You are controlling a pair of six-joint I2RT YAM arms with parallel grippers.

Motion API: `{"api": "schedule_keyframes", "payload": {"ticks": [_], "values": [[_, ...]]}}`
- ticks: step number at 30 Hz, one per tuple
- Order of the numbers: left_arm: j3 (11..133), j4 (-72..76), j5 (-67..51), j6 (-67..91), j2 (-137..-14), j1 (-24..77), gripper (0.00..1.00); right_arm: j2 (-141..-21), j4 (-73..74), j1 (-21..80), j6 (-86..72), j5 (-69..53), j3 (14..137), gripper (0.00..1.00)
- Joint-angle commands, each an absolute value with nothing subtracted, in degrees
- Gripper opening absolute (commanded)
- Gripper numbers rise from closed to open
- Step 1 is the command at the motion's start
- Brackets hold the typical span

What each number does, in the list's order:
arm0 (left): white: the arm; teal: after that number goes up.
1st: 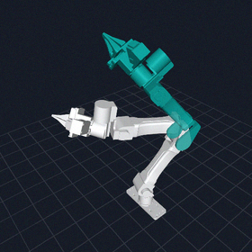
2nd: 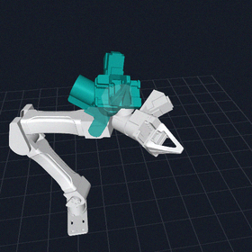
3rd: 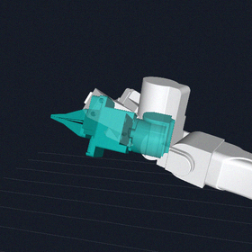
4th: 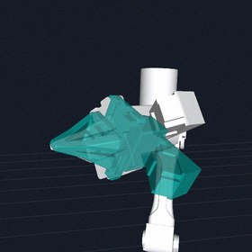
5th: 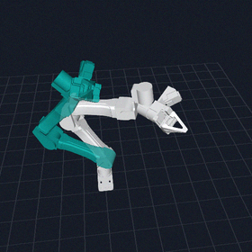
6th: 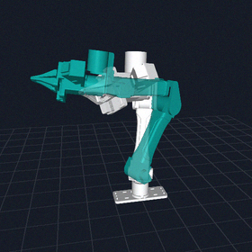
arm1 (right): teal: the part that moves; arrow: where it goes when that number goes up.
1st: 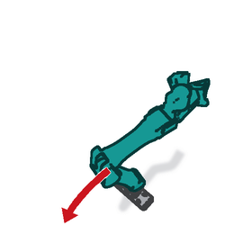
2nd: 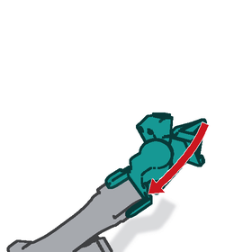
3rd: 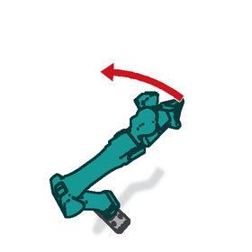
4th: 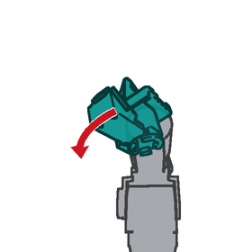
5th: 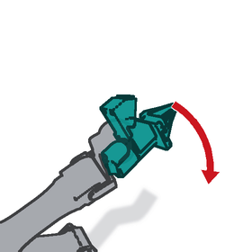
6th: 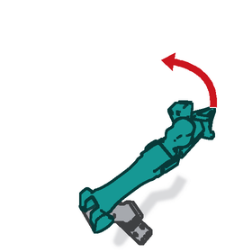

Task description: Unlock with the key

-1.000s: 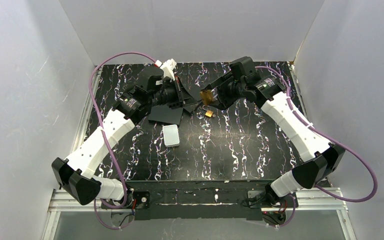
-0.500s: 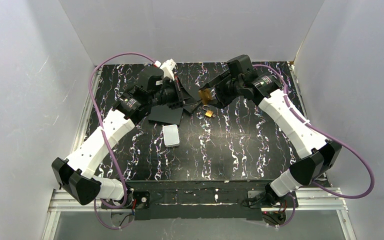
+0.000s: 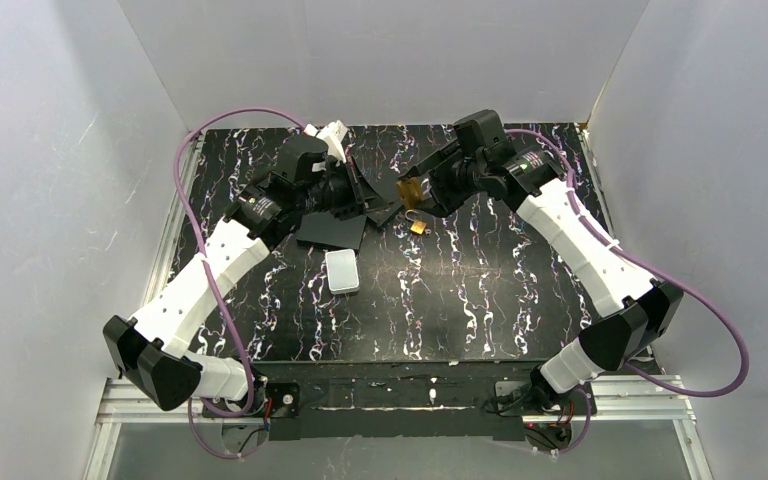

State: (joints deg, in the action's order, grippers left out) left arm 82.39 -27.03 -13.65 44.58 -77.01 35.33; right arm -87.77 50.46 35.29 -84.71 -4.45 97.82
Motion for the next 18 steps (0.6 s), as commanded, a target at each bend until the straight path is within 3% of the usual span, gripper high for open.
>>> {"api": "schedule_keyframes", "payload": {"ticks": [1,10,18], "values": [[81.96,-26.04,-13.41,44.41,-74.79,35.43,0.0,-85.61,45.79,35.51,-85.47,-4.53,99.61,0.01],[81.29,-24.18,-14.79,43.49,-73.44,35.42,0.0,-86.13,47.21,35.51,-84.81,-1.88,100.32,0.01],[84.76,-30.35,-14.87,24.29,-73.17,35.54,0.0,-90.89,62.41,35.51,-81.3,1.66,111.09,0.01]]}}
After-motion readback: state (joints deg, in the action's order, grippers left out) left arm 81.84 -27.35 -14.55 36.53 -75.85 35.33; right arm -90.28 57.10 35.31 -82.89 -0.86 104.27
